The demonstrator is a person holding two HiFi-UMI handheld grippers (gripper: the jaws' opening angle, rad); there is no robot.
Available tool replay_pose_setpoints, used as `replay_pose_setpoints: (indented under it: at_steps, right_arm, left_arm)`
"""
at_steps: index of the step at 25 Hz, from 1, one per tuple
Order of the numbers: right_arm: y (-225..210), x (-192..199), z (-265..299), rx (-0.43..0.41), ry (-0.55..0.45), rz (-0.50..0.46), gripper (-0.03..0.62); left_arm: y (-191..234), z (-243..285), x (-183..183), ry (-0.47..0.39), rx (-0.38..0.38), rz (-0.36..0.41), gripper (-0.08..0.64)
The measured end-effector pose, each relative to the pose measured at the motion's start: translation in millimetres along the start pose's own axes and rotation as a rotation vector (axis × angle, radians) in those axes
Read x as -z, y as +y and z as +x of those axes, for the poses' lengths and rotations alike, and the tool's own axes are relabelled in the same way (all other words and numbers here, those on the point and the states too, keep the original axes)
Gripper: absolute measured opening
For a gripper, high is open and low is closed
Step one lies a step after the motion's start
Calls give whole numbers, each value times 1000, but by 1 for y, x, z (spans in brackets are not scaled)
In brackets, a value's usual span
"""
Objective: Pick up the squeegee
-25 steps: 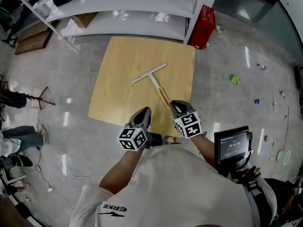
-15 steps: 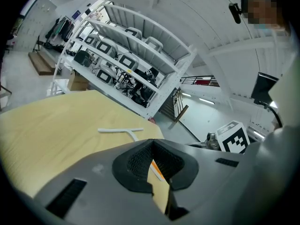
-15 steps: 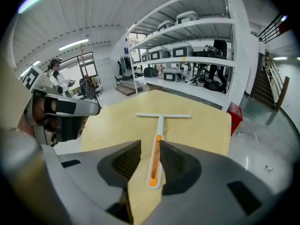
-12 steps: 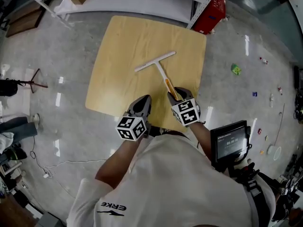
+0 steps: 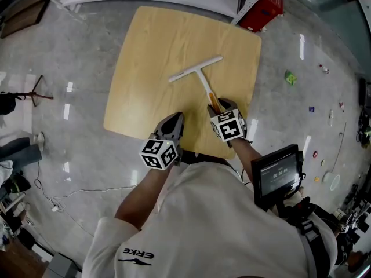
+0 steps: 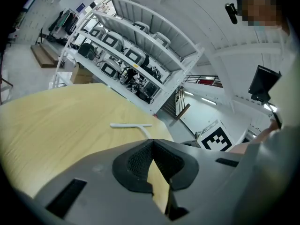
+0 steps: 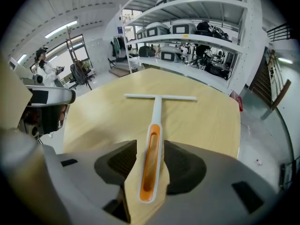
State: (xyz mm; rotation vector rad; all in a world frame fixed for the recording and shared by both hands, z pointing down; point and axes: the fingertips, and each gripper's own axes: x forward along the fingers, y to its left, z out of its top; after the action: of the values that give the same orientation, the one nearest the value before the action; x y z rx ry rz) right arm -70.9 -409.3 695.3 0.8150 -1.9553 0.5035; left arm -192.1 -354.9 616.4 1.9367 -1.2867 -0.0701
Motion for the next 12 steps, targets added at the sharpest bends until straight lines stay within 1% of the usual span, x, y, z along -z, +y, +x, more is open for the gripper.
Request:
replay_pose_setpoints:
  at_steps: [7, 12]
  right_arm:
    - [0, 1, 17, 12, 47, 1, 163]
    - [-3, 6, 23, 29, 86, -15, 163]
  left_arm:
    - [11, 2, 1, 15, 13, -12, 5]
    - [15, 0, -2, 19, 18, -14, 5]
